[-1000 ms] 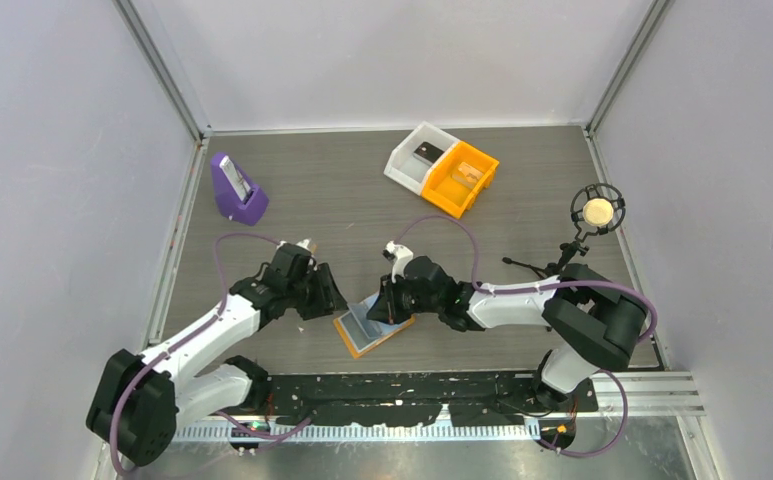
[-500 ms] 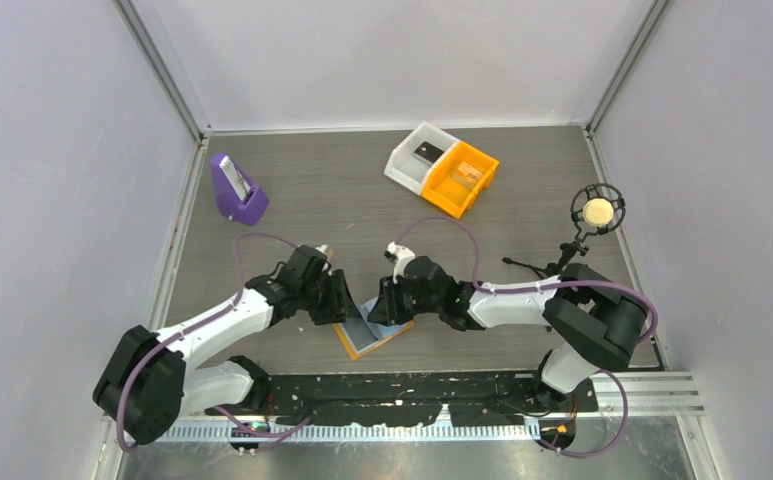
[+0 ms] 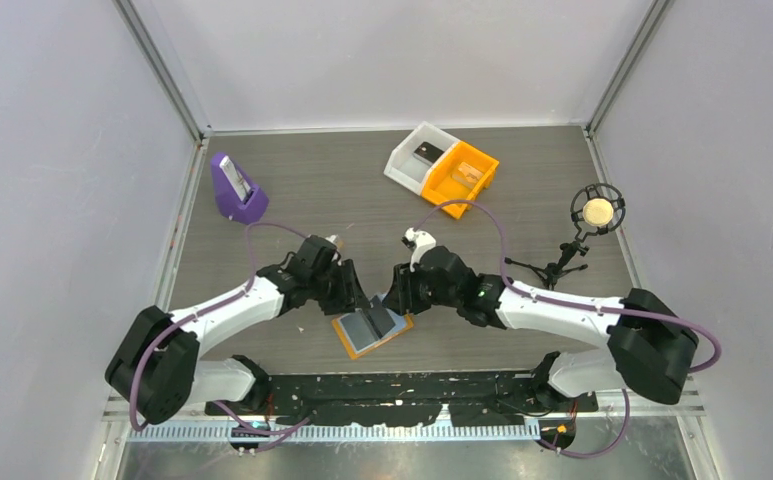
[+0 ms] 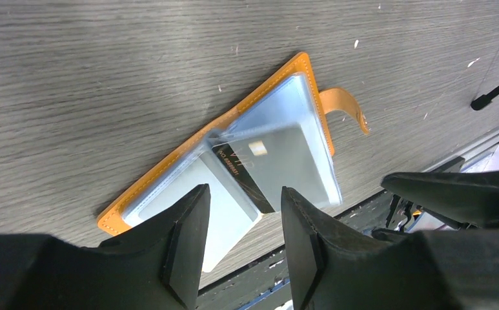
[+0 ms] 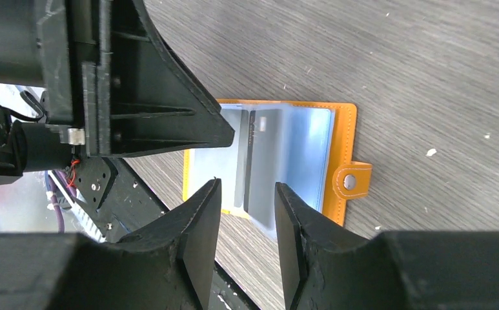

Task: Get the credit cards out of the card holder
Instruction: Remove the credit card from the card holder.

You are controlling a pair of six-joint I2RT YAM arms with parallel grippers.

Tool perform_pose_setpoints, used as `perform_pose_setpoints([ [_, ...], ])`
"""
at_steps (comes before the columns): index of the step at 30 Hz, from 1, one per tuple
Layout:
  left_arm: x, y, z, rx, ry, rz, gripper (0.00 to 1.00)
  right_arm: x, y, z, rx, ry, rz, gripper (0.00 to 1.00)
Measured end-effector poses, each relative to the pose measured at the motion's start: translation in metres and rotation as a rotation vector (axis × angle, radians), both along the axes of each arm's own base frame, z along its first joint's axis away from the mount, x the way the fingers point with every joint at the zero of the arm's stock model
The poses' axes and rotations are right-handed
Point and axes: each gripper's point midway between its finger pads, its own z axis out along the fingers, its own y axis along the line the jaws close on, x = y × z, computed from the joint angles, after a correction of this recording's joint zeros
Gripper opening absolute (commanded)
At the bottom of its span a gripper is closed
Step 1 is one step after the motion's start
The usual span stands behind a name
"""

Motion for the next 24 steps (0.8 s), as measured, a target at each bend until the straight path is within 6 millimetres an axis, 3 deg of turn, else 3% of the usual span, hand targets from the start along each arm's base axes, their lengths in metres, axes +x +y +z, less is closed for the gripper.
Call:
perform_pose_setpoints([
  [4,0.004,-0.002,0.002,-0.003,-0.009,0.006,0.47,0.002,-0.003,0.015,-0.006,-0.025,0.0,0.4],
  [9,0.008,-0.001,0.007,-0.006,-0.032,0.024,0.47,0.0,-0.003,0.014,-0.018,-0.016,0.014,0.38],
  [13,0.007,0.001,0.011,-0.031,-0.056,0.047,0.47,-0.003,-0.001,0.0,-0.043,0.023,0.035,0.37],
  [24,-0.003,0.007,-0.012,-0.059,-0.029,0.105,0.48,-0.001,0.003,-0.043,-0.1,0.116,0.056,0.37],
])
